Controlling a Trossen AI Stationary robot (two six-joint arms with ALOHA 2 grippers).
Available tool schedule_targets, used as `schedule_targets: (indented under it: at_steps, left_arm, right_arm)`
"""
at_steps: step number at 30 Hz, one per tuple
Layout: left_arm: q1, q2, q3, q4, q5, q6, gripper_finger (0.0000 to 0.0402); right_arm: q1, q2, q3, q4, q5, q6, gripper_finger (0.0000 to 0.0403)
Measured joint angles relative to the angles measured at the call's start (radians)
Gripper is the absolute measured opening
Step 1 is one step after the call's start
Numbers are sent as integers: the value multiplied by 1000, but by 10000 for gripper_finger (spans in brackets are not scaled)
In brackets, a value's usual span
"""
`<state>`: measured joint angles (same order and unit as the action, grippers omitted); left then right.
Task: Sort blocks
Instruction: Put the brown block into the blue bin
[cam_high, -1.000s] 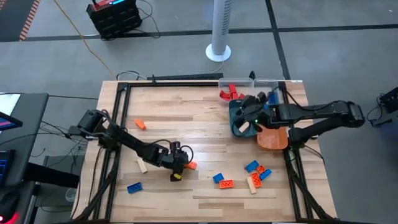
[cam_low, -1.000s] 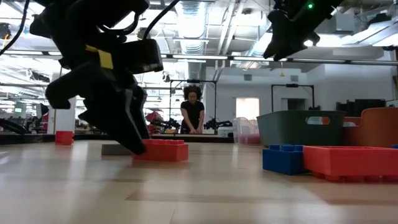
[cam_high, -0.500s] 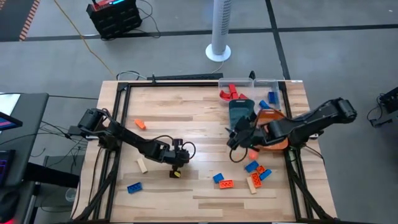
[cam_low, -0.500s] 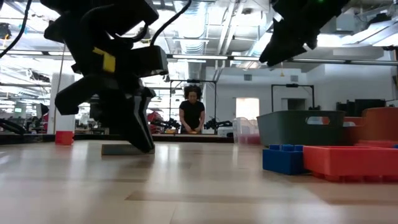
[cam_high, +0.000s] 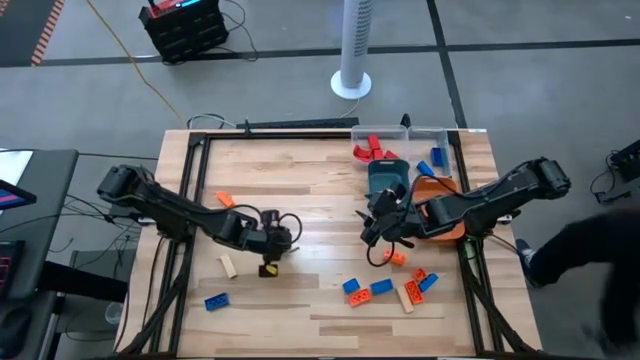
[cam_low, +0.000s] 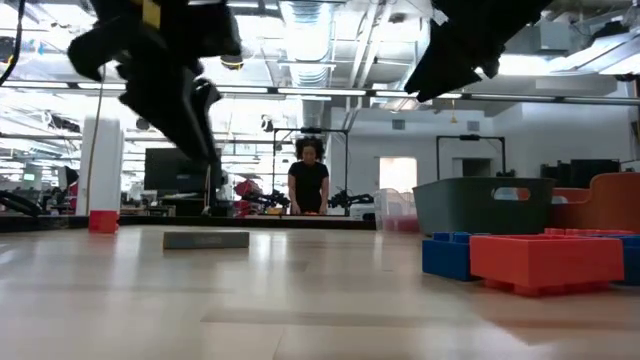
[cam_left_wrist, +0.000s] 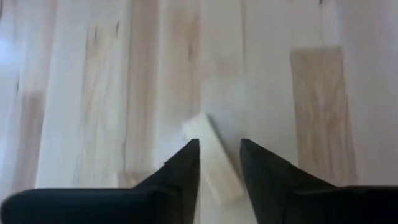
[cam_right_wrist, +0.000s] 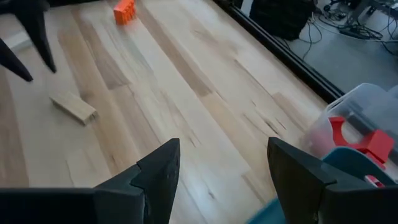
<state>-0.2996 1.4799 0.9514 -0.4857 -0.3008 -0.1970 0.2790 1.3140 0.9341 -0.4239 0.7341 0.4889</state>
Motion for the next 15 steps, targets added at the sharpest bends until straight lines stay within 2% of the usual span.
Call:
schedule_targets:
  at_steps: [3,8,12,15]
  left_arm:
    - [0,-15,-43,-6,7,-77,162]
    - [10,15,-134,128,8,-130,228]
    - [6,-7,-198,320,-6,-130,250]
    - [-6,-12,-277,468,-46,-141,252]
  right_arm:
    - [2,11,2,33,1,-3,244]
    - [2,57,3,136,10,-70,244]
    - [11,75,3,183,20,-96,244]
    - [31,74,3,203,72,-99,244]
